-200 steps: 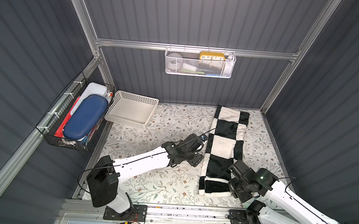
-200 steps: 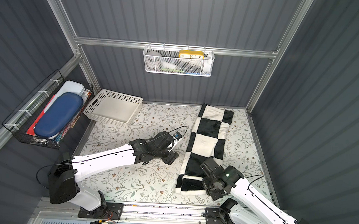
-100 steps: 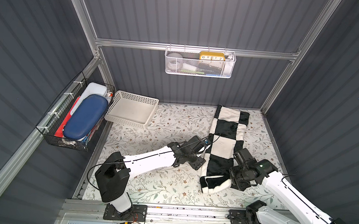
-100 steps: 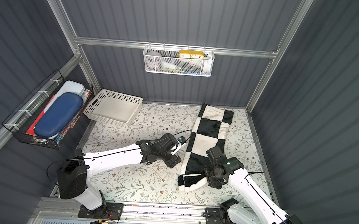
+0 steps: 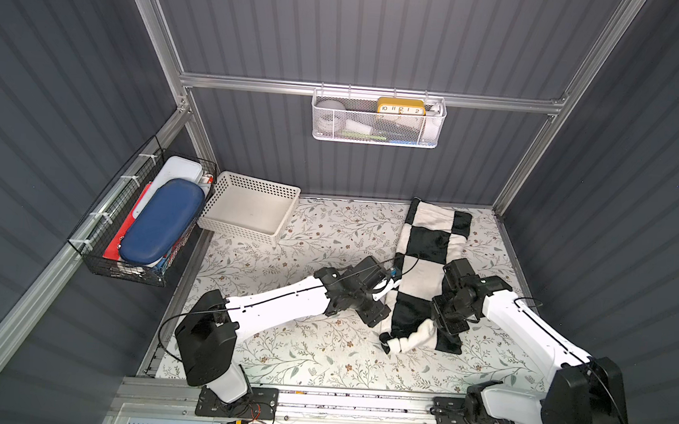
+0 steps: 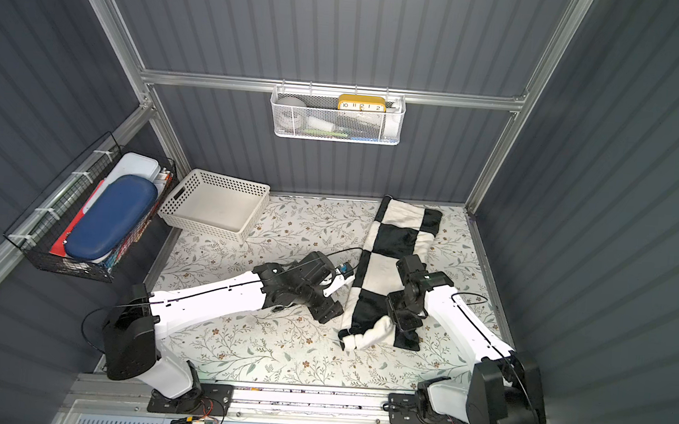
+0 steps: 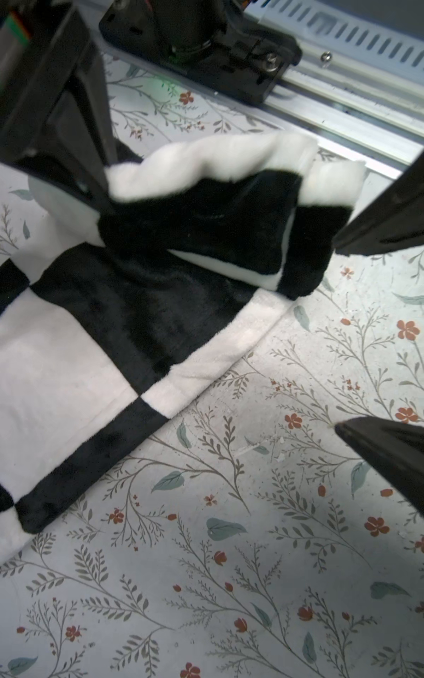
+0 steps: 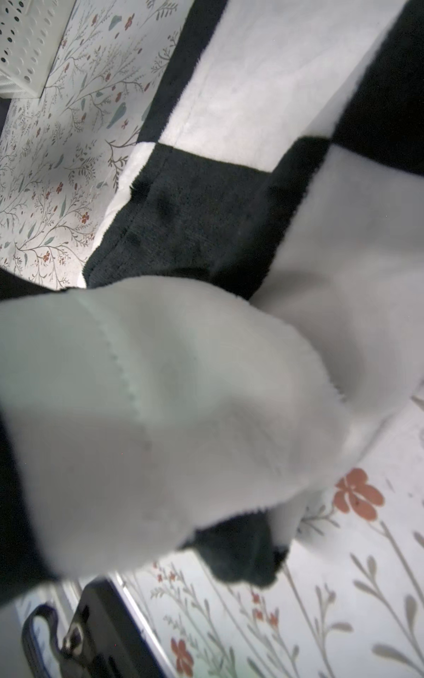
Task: Roll up the pillowcase
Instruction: Roll the pillowcase at the center of the board.
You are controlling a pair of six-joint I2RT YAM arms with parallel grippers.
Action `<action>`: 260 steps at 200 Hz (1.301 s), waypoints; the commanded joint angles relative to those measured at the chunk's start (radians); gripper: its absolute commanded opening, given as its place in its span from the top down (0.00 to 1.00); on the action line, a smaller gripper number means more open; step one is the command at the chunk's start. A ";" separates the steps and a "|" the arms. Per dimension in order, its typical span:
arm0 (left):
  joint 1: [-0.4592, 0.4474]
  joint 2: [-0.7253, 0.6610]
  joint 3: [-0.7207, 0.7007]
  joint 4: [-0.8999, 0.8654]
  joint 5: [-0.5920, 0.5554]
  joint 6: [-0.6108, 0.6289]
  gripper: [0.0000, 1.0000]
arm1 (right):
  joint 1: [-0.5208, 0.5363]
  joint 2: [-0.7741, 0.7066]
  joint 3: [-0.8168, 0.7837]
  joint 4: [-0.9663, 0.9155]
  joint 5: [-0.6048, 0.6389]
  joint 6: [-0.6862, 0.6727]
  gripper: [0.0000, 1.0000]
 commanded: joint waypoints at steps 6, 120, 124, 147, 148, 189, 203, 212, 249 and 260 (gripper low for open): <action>-0.011 -0.036 0.011 -0.073 0.030 0.021 0.27 | -0.044 0.057 0.025 0.038 -0.021 -0.053 1.00; -0.028 0.081 0.145 -0.085 0.025 0.041 0.27 | -0.197 0.125 0.096 0.100 -0.055 -0.202 0.59; -0.030 0.090 0.156 -0.085 0.022 0.043 0.27 | -0.202 0.123 0.098 0.102 -0.056 -0.203 0.58; -0.038 0.144 0.208 -0.075 0.024 0.059 0.27 | -0.214 0.129 0.102 0.141 -0.060 -0.226 0.56; -0.038 0.147 0.210 -0.073 0.024 0.059 0.27 | -0.214 0.130 0.103 0.139 -0.060 -0.226 0.56; -0.036 0.252 0.209 0.034 0.058 0.055 0.28 | -0.215 0.131 0.062 0.123 -0.011 -0.239 0.59; -0.034 0.295 0.203 0.066 0.061 0.065 0.28 | -0.226 0.129 0.039 0.151 -0.002 -0.254 0.63; -0.029 0.322 0.199 0.087 0.055 0.079 0.30 | -0.227 0.141 0.040 0.148 -0.002 -0.260 0.67; 0.027 0.443 0.241 0.175 -0.014 0.109 0.38 | -0.237 0.186 0.047 0.147 0.037 -0.317 0.77; 0.045 0.484 0.285 0.170 -0.009 0.118 0.40 | -0.242 0.204 0.049 0.139 0.064 -0.331 0.73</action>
